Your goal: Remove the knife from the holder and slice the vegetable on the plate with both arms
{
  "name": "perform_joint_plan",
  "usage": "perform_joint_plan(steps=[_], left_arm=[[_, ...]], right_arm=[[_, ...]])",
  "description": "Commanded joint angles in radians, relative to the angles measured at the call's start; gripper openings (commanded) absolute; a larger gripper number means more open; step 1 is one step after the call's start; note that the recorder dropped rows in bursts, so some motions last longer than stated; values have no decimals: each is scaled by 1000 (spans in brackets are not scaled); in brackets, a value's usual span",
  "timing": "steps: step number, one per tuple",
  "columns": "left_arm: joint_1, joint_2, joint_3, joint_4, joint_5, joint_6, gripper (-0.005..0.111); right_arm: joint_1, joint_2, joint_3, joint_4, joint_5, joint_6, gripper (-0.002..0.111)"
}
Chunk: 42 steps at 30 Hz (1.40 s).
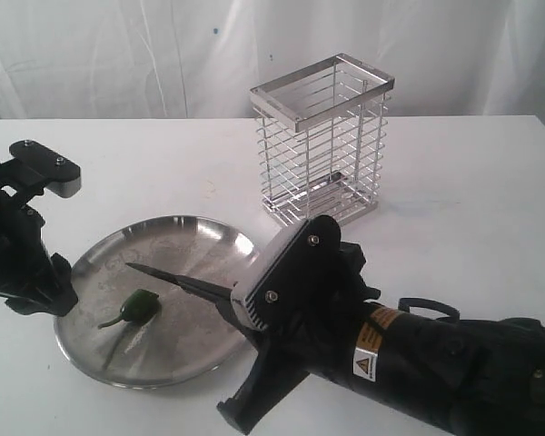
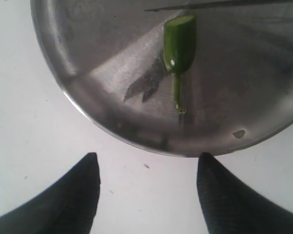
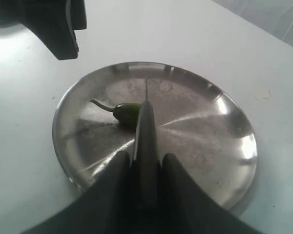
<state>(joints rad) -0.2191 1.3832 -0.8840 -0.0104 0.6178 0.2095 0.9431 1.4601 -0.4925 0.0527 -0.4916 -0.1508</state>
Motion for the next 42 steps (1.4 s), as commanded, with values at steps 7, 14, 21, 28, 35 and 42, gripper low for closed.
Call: perform_joint_plan(steps=[7, 14, 21, 28, 35, 42], left_arm=[[-2, -11, 0, -101, -34, -12, 62], [-2, -11, 0, -126, -24, -12, 62], [-2, -11, 0, -126, -23, -8, 62], [-2, -11, 0, -126, -25, -8, 62], [-2, -11, 0, -126, -39, -4, 62], [-2, -11, 0, -126, -45, -4, 62]], right_arm=[[3, -1, 9, -157, -58, 110, 0], [3, 106, 5, -126, -137, 76, 0], [3, 149, 5, 45, -187, -56, 0], [3, 147, 5, 17, -201, 13, 0], [3, 147, 5, -101, -165, 94, 0], [3, 149, 5, -53, -144, 15, 0]])
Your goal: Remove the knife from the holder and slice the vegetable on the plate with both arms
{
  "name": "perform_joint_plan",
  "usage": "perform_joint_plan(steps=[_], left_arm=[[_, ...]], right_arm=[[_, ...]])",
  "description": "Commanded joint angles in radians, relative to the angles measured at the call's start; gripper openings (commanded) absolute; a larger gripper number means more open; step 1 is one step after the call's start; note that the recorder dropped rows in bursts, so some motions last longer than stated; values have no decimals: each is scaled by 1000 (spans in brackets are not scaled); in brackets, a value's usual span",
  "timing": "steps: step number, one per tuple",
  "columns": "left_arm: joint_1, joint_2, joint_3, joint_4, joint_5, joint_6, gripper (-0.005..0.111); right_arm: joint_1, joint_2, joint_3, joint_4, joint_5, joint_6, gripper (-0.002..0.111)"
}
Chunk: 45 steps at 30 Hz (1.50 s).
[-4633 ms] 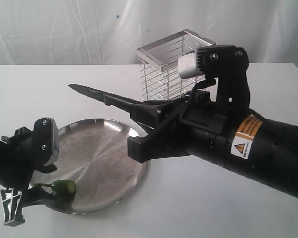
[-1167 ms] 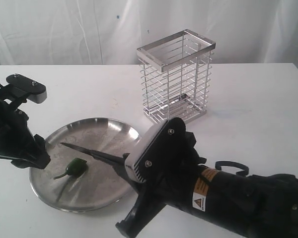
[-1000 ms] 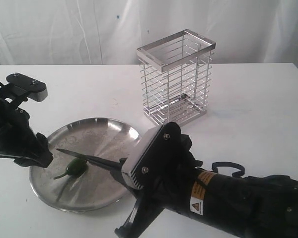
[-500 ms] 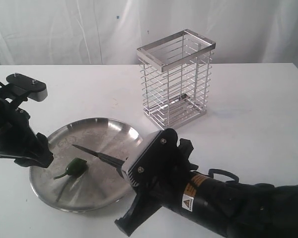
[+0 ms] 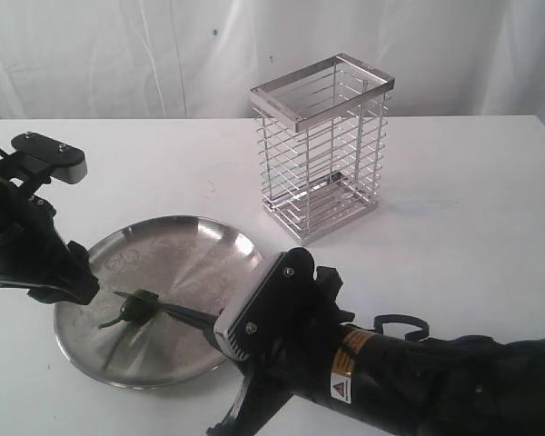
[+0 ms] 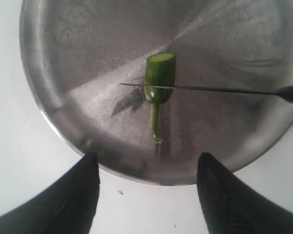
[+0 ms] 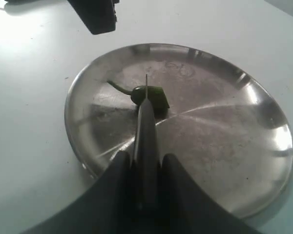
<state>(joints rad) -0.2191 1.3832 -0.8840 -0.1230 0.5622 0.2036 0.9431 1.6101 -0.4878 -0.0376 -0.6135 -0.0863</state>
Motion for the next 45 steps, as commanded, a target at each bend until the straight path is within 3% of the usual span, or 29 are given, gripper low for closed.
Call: perform_joint_plan(steps=[1, 15, 21, 24, 27, 34, 45], left_arm=[[-2, -11, 0, -13, 10, 2, 62], [-2, -11, 11, -13, 1, 2, 62], [-2, -11, 156, -34, -236, 76, 62], [-6, 2, 215, -62, -366, 213, 62], [-31, 32, 224, -62, -383, 336, 62], [-103, 118, 224, -54, -490, 434, 62], [-103, 229, 224, -54, -632, 504, 62]], right_arm=[[3, -1, 0, 56, -22, -67, 0], [3, -3, 0, 91, -95, -65, 0], [3, -3, 0, 95, -94, -65, 0], [3, -3, 0, 119, -103, -65, 0], [3, -3, 0, 133, -125, -65, 0], [3, -3, 0, 133, -144, -42, 0], [3, -3, 0, 133, -174, -12, 0]])
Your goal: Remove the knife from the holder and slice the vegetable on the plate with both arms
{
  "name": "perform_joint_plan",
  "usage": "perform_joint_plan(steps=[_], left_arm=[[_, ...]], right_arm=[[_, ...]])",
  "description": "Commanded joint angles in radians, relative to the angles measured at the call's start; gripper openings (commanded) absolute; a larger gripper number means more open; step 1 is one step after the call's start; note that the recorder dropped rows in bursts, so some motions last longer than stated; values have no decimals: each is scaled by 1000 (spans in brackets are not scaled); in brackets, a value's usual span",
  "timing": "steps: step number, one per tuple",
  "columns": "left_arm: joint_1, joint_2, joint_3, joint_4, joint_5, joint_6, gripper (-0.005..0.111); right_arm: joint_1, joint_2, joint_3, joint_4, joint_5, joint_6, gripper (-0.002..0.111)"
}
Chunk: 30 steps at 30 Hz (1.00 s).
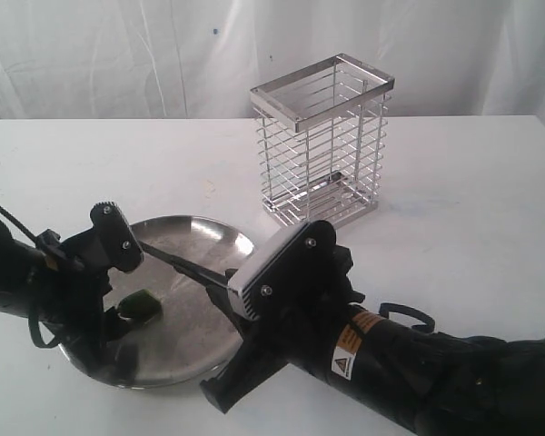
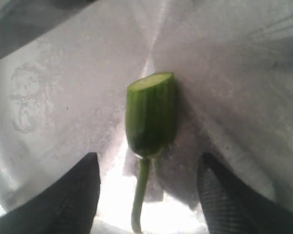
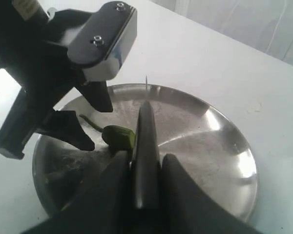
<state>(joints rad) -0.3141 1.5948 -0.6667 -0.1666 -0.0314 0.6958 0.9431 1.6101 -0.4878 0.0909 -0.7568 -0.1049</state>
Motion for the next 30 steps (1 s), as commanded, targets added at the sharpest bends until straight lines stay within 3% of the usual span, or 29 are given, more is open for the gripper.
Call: perform_joint_plan(steps=[1, 16, 30], left_arm=[[-8, 22, 7, -11, -50, 12, 62], [-8, 28, 7, -11, -70, -123, 62], [-8, 83, 7, -4, -103, -134, 61]], right_arm=[[3, -3, 0, 5, -32, 7, 0], [3, -3, 0, 5, -61, 34, 0], [3, -3, 0, 5, -61, 34, 0]])
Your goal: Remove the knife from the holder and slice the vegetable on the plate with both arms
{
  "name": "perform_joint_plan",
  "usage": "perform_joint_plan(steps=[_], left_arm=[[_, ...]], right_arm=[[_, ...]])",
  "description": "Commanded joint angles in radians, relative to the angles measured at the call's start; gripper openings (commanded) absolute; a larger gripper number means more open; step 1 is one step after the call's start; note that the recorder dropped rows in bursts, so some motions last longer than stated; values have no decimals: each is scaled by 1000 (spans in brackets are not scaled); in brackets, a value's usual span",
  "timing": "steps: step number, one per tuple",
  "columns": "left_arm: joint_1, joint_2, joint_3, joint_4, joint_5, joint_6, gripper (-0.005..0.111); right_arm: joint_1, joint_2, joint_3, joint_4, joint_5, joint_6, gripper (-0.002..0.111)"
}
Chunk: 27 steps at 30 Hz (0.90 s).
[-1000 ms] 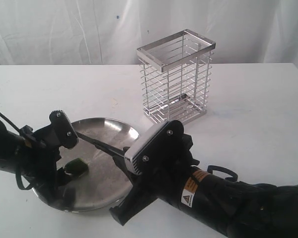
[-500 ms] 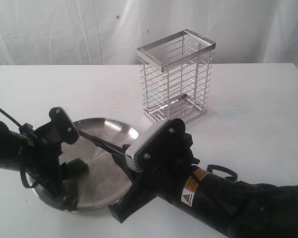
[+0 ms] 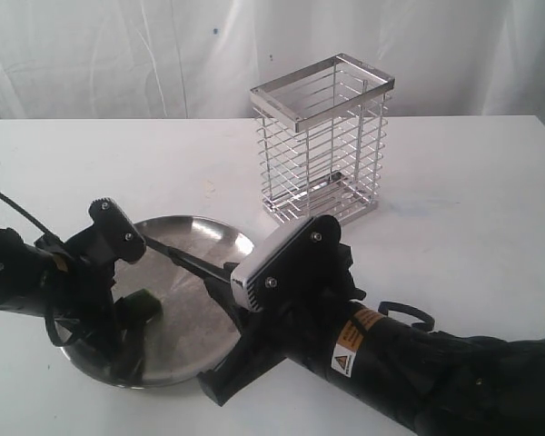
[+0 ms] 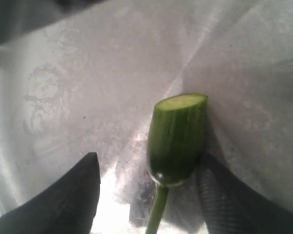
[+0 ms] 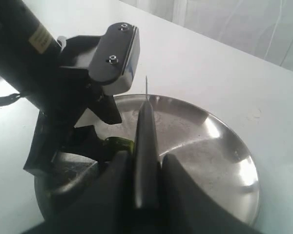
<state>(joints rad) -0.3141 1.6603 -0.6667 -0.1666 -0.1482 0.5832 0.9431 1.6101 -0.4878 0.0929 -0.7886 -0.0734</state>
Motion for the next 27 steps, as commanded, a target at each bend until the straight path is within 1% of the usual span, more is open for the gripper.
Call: perform_joint_plan(steps=[1, 5, 7, 8, 12, 16, 22, 24, 27], left_arm=[[-8, 20, 7, -4, 20, -40, 59], [-8, 22, 7, -4, 47, -109, 41], [-8, 22, 7, -4, 66, -151, 35], [-8, 22, 7, -4, 82, -183, 35], [-8, 22, -5, -4, 141, -292, 35], [-8, 22, -24, -14, 176, -366, 35], [-8, 22, -24, -14, 182, -385, 36], [-8, 16, -24, -14, 184, -405, 43], [-8, -12, -31, -14, 188, -406, 58]], right_arm=[[3, -3, 0, 3, -29, 2, 0], [3, -3, 0, 3, -29, 2, 0], [3, -3, 0, 3, -29, 2, 0], [3, -3, 0, 3, -29, 2, 0], [3, -3, 0, 3, -29, 2, 0], [3, -3, 0, 5, -29, 2, 0], [3, -3, 0, 5, -29, 2, 0], [3, -3, 0, 5, -25, 2, 0], [3, -3, 0, 2, -21, -2, 0]])
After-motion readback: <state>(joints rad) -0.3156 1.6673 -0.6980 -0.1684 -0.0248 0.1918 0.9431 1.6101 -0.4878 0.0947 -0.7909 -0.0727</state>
